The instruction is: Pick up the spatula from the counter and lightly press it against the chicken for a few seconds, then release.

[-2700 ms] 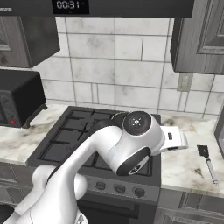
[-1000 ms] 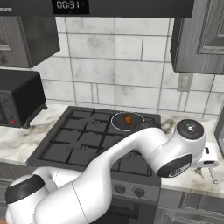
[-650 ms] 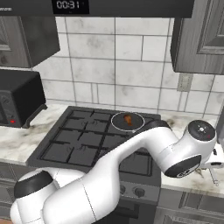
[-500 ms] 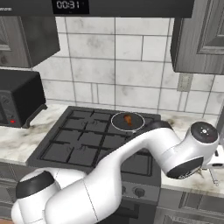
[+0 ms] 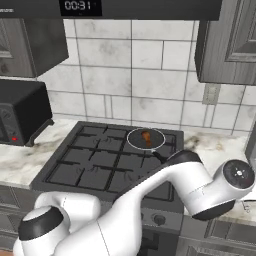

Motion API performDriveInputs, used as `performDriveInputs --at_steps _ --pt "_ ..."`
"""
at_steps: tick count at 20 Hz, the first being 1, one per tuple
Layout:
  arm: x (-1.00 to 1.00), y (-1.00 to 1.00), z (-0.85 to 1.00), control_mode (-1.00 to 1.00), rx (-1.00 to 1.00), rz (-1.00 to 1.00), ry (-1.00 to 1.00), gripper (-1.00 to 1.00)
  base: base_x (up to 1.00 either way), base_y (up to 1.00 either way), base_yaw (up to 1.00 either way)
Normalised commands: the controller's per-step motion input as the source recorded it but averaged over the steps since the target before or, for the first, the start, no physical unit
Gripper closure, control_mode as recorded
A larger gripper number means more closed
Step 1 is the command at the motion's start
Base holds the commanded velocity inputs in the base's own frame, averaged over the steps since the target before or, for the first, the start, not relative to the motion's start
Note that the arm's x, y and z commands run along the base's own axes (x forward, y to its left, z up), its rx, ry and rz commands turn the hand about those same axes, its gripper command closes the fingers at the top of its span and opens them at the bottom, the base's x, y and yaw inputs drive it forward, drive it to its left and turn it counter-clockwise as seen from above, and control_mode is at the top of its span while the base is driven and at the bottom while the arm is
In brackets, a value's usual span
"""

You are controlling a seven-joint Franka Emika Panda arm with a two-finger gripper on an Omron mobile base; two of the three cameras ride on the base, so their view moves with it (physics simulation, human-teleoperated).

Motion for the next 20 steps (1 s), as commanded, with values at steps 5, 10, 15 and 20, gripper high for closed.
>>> performDriveInputs --at_steps 5,10,15,20 --pt "0.06 0.00 -0.05 -1.00 0.00 0.00 -0.02 -1.00 0.00 0.00 0.00" --pt "0.15 0.00 0.00 -1.00 0.00 -0.02 0.04 -1.00 0.00 0.00 0.00" --pt "0.23 0.00 0.00 -1.00 0.00 -0.02 0.05 -1.00 0.00 0.00 0.00" --pt "0.26 0.00 -0.02 -1.00 0.00 -0.01 0.06 -1.00 0.00 0.00 0.00"
